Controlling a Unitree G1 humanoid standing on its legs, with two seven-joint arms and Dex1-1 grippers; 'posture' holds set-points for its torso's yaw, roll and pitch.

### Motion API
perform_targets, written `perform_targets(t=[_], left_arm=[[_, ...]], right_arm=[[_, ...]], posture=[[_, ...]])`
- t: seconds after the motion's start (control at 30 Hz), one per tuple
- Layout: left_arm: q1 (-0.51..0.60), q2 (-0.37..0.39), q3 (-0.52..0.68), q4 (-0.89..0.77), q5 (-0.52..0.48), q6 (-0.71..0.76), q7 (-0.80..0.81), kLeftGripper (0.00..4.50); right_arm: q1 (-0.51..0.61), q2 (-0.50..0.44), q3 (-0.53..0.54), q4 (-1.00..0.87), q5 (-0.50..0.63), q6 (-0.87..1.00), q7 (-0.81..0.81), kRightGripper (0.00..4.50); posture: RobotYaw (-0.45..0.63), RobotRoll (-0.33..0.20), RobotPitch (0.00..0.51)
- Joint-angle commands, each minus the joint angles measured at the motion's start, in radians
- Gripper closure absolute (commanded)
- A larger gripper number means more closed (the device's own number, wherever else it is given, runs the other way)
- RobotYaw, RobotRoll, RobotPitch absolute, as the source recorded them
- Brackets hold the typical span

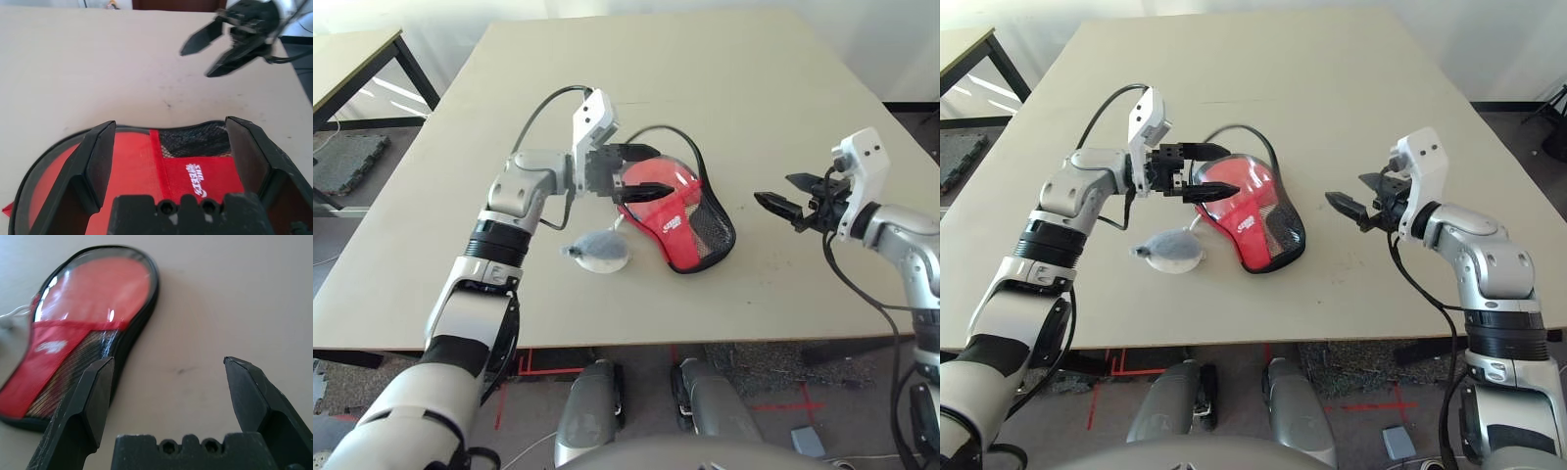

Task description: Store the ping-pong paddle in its case and zip it.

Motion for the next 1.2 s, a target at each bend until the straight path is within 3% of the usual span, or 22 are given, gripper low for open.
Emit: perform_targets(t=[0.03, 0.6, 1.07, 1.2], left_arm=[[0.013, 0.014, -0.006, 0.0, 0.021, -0.014, -0.01, 0.0], [0.29, 0.306, 0.058, -0.323, -0.055, 0.155, -0.105, 0.0], [0.351, 0.32, 0.104, -0.406, -0.091, 0.216, -0.055, 0.0], [0.356, 0.316, 0.102, -0.413, -0.096, 0.22, -0.046, 0.0]], right_arm=[[0.032, -0.005, -0.018, -0.04, 0.043, 0.042, 0.013, 0.07], [0.067, 0.075, 0.104, -0.022, 0.055, 0.081, 0.024, 0.07], [0.04, 0.129, 0.178, 0.007, 0.037, 0.151, -0.024, 0.07], [0.042, 0.136, 0.187, 0.016, 0.029, 0.155, -0.034, 1.04]], posture=[[0.03, 0.0, 0.113], [0.1, 0.0, 0.113], [0.13, 0.0, 0.113], [0.13, 0.0, 0.111]])
